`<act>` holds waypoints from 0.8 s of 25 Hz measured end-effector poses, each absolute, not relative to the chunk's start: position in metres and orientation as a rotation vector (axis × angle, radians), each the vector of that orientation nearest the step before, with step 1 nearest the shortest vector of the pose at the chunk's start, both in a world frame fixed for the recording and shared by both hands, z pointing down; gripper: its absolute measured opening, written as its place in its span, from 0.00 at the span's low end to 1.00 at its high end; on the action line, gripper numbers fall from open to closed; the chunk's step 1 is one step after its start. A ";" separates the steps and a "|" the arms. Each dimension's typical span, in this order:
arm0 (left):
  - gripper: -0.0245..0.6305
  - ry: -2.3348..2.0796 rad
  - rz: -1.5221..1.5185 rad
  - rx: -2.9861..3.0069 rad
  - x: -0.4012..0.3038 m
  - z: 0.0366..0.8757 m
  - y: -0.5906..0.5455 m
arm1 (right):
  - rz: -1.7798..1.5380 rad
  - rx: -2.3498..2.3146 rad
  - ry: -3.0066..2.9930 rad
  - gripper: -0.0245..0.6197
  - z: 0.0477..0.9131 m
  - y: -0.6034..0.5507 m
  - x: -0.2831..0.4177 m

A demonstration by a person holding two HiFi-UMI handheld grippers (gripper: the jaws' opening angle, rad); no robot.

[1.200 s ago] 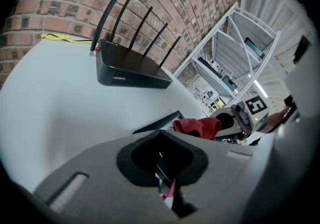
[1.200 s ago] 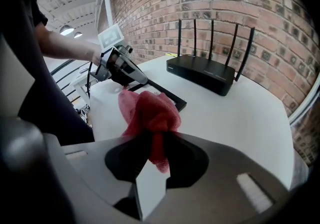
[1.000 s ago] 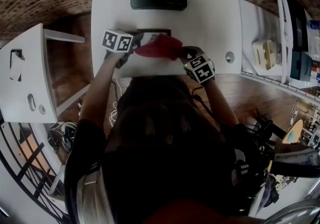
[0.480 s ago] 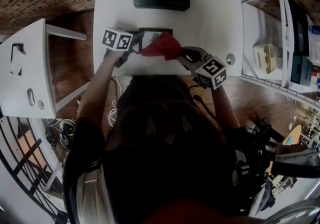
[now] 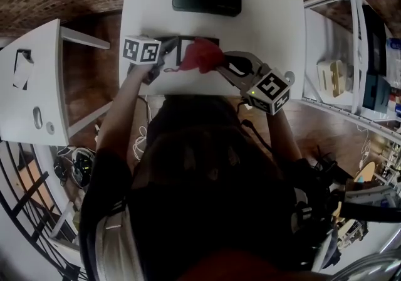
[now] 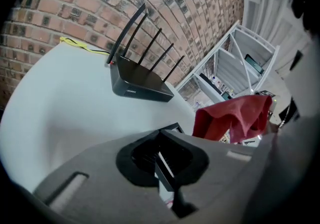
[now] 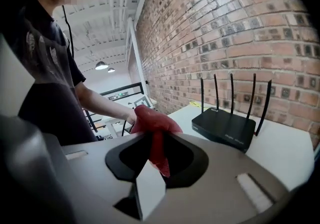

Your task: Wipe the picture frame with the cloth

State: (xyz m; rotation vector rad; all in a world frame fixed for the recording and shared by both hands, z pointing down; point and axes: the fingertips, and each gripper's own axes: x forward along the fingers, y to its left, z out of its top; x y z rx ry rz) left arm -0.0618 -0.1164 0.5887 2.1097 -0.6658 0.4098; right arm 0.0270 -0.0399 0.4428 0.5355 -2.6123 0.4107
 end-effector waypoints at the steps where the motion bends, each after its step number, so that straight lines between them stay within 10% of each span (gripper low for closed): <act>1: 0.04 -0.653 0.398 2.110 -0.060 0.588 -0.116 | 0.368 0.557 -2.601 0.16 0.439 -0.045 0.026; 20: 0.04 -0.396 0.485 2.133 -0.033 0.589 -0.040 | 0.188 0.482 -2.346 0.16 0.530 -0.081 -0.033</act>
